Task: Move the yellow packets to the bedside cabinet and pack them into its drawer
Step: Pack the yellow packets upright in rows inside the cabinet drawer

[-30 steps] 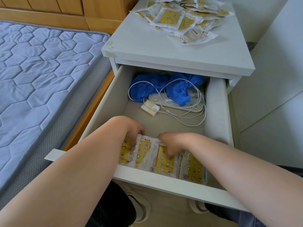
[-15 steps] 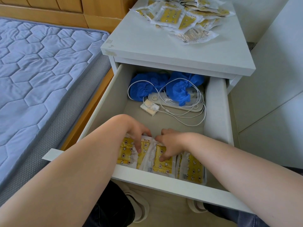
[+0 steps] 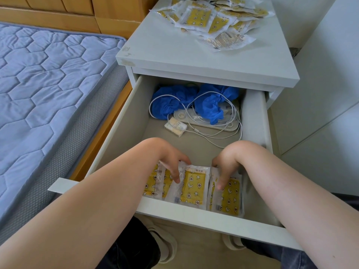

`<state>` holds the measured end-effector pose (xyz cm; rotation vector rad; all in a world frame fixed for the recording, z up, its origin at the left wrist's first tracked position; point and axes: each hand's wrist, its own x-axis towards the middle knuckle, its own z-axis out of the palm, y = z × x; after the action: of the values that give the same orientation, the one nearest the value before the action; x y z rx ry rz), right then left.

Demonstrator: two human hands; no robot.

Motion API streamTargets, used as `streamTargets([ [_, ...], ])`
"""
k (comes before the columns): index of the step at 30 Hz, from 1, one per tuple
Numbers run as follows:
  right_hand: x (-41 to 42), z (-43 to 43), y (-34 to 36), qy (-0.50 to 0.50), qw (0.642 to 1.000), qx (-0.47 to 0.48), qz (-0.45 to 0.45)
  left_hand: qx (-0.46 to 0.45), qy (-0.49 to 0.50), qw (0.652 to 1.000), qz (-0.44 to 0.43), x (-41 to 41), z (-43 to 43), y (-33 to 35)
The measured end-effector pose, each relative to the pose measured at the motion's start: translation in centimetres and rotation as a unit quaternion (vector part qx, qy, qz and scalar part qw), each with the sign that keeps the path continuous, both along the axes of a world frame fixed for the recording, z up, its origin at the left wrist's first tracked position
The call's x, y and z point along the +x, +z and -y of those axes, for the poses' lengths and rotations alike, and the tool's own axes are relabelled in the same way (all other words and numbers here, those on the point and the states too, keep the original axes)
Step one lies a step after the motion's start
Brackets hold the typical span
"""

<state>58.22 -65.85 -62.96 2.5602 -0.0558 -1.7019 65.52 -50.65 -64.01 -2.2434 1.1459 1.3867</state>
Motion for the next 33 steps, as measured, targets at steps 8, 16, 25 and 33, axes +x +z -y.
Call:
streamTargets([
  [8, -0.3, -1.3, -1.3, 0.087, 0.993, -0.070, -0.034, -0.014, 0.013, 1.000, -0.010, -0.3, 0.3, 0.5],
  [16, 0.2, 0.4, -0.5, -0.100, 0.976, 0.021, 0.191, -0.140, 0.105, 0.984, 0.045, 0.5, 0.4, 0.4],
  [25, 0.8, 0.8, 1.4, -0.259, 0.844, 0.103, 0.458, -0.358, 0.246, 0.883, 0.179, 0.4, 0.8, 2.2],
  [33, 0.8, 3.0, 9.0, -0.240, 0.736, 0.117, 0.622, -0.528, 0.327, 0.741, 0.254, 0.8, 2.4, 8.6],
])
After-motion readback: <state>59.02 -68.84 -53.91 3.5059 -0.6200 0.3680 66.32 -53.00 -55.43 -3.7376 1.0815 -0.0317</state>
